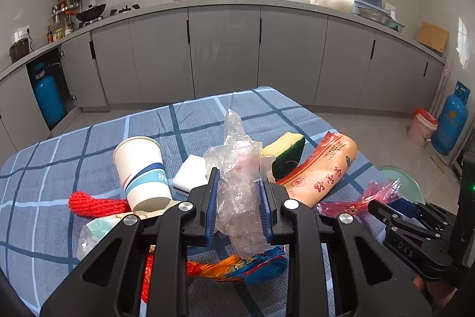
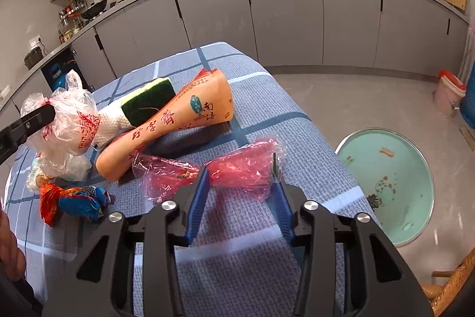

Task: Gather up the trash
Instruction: 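Grasp the clear plastic bag with the left tool while the right tool grasps the pink wrapper, then carry both items over the green basin and release them inside, then move both open tools back over the table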

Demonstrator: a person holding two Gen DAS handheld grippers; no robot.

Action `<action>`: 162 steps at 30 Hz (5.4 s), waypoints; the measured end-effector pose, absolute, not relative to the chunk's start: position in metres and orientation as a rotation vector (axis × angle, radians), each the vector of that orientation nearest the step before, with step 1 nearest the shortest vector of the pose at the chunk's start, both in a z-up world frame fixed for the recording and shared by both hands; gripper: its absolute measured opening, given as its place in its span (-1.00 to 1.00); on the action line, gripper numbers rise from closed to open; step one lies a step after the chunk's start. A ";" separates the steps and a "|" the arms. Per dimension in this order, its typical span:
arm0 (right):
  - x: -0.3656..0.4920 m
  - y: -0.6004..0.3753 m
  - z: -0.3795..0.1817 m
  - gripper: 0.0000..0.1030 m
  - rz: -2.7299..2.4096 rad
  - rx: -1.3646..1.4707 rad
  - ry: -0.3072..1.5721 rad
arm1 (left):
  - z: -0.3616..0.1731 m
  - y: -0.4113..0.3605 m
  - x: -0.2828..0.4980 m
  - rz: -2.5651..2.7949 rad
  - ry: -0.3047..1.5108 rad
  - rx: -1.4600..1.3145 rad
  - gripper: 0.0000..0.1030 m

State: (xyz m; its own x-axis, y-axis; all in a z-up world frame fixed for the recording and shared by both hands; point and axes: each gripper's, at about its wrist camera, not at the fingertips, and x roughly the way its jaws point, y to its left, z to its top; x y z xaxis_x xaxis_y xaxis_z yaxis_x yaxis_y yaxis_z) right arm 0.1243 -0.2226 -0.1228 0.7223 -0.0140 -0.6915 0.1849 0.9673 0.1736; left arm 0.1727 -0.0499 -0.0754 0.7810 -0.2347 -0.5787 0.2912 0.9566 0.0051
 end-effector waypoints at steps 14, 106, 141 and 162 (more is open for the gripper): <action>0.120 -0.215 -0.109 -0.71 -0.069 0.179 0.708 | -0.067 -0.053 0.166 -0.317 0.589 0.107 -0.51; 0.061 -0.435 -0.166 -0.01 -0.460 0.324 0.721 | -0.123 -0.315 0.154 -0.664 0.584 0.306 0.58; 0.097 -0.286 -0.112 0.26 -0.194 0.192 0.688 | -0.078 -0.114 0.152 -0.365 0.528 0.219 0.66; 0.126 -0.189 -0.112 0.45 -0.021 0.108 0.722 | -0.099 0.093 0.179 -0.012 0.655 0.049 0.67</action>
State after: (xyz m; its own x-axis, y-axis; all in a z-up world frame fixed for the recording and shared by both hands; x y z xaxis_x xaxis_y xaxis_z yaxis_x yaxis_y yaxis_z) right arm 0.1265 -0.1888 -0.1119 0.7504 0.0176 -0.6607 0.0569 0.9942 0.0911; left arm 0.1786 0.0931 -0.0992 0.7932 0.0045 -0.6089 0.0263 0.9988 0.0417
